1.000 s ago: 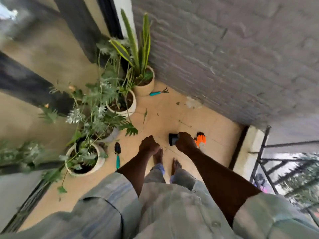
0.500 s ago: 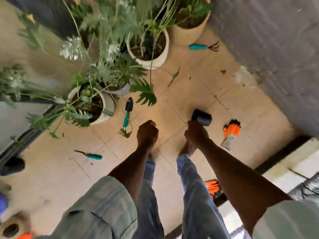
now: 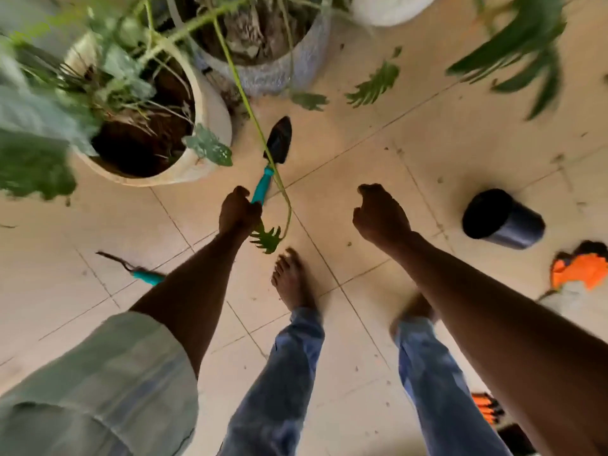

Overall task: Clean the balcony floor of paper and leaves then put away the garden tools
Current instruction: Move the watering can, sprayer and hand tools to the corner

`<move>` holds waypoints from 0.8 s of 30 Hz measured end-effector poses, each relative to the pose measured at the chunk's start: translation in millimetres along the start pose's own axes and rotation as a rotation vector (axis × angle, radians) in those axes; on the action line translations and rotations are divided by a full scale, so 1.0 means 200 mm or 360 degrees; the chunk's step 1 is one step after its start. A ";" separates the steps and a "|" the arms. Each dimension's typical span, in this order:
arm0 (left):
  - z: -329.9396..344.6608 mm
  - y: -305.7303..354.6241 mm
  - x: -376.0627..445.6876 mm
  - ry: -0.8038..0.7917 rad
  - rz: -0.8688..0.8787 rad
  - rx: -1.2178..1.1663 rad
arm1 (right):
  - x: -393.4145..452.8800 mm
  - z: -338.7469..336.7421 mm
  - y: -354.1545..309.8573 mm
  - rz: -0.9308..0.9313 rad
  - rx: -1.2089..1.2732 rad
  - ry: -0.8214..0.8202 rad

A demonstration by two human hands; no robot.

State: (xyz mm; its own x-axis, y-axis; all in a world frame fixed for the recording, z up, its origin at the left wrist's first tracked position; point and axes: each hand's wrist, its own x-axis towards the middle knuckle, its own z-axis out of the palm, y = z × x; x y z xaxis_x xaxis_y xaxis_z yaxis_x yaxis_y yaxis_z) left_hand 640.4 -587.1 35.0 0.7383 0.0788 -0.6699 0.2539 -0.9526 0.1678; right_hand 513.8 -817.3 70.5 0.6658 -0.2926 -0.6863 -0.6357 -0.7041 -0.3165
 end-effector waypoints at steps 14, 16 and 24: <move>0.25 -0.08 0.23 -0.0101 0.0066 0.0220 | 0.06 0.28 0.02 -0.0032 -0.0234 -0.0099; 0.14 -0.11 0.08 -0.0060 -0.0011 0.0145 | -0.05 0.20 -0.02 -0.0025 -0.0232 -0.0115; -0.38 0.01 -0.79 -0.0029 -0.0341 -0.0286 | -0.64 -0.38 -0.33 -0.0168 -0.0270 -0.0120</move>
State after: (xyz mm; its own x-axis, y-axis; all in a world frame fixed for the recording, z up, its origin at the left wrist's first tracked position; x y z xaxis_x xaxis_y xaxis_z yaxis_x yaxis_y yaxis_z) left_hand 571.3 -579.6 195.8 0.6447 0.2661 -0.7167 0.5111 -0.8472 0.1452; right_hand 499.5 -782.2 229.5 0.6899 -0.1666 -0.7044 -0.4850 -0.8289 -0.2789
